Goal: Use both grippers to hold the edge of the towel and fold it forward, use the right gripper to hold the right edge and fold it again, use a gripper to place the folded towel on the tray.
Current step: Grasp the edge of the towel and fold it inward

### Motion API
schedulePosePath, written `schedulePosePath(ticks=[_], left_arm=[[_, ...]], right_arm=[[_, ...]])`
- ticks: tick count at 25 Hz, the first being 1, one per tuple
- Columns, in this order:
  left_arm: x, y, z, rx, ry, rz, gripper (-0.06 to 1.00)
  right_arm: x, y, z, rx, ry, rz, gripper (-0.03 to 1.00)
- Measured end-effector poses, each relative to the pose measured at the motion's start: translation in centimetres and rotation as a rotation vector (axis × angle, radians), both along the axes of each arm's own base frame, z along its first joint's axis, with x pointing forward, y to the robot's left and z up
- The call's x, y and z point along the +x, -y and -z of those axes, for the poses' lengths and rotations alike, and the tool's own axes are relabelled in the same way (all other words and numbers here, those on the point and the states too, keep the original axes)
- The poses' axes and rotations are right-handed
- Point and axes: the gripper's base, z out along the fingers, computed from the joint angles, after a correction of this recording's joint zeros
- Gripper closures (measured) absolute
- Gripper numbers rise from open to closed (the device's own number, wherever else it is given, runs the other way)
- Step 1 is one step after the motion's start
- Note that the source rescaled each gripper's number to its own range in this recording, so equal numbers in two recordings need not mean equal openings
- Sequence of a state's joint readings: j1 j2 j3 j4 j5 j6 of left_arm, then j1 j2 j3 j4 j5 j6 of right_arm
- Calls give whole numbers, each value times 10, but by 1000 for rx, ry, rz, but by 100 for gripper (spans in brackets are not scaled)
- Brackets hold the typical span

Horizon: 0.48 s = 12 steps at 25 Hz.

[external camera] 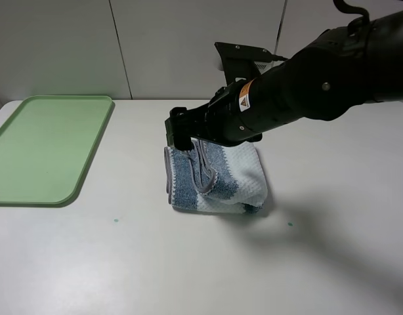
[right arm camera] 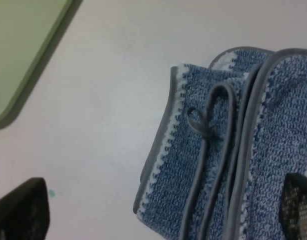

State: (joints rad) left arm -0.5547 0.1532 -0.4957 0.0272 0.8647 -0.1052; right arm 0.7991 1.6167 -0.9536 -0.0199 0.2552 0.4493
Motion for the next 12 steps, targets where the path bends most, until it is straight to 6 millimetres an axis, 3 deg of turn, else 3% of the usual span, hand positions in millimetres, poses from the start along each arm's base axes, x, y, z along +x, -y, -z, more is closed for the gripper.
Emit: schedulePosePath(ticks=[6, 12], left_arm=[[0, 0, 0, 0, 0, 0, -6], [0, 0, 0, 0, 0, 0, -6]], right_arm=[[-5, 7, -1, -81, -25, -30, -3], [-24, 34, -21, -274, -79, -62, -3]])
